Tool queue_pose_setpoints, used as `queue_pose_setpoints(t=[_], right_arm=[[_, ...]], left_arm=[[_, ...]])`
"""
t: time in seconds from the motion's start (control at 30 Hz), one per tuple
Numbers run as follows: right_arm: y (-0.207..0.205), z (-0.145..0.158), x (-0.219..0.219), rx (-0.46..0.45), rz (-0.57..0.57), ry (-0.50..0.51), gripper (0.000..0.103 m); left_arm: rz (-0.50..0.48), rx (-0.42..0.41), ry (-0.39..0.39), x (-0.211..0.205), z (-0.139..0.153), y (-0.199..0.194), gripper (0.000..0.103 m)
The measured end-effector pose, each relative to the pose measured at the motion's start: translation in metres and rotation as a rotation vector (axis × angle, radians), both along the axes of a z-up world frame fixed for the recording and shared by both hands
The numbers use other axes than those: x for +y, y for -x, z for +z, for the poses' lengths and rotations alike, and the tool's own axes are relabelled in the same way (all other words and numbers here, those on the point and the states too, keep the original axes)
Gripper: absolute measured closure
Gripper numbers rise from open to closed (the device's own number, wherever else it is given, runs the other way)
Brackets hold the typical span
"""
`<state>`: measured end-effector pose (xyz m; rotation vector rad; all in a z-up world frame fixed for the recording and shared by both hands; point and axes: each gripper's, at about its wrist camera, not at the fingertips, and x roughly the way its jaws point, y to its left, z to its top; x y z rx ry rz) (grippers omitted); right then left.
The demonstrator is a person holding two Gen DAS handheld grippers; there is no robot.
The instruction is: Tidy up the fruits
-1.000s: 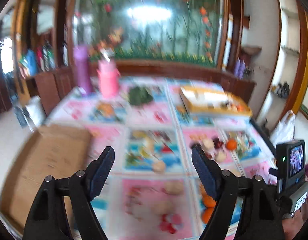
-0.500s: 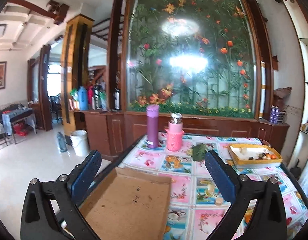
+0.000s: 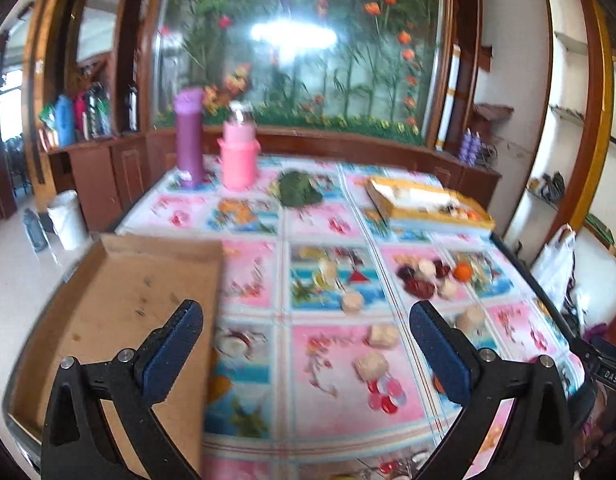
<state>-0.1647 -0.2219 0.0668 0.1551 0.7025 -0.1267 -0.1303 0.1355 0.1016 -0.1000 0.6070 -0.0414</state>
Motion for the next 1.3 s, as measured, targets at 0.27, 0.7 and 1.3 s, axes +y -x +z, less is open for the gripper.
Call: queue_pose_setpoints(t=[0.27,0.7,1.3], right_arm=[[-0.017,-0.028,0.019,0.091,0.122,-0.039,0.028],[-0.035,-0.053,0.041,0.172,0.207,-0.049,0.047],[-0.043,-0.055,0.041,0.185,0.182,-0.031,0.069]], left_arm=[[-0.090,0.180,0.016,-0.025,-0.042,-0.023,0.022],[-0.178,0.335,-0.016,-0.051,-0.078,-0.048,0.042],[-0.180,0.305,0.008,-0.048,-0.073,-0.051,0.072]])
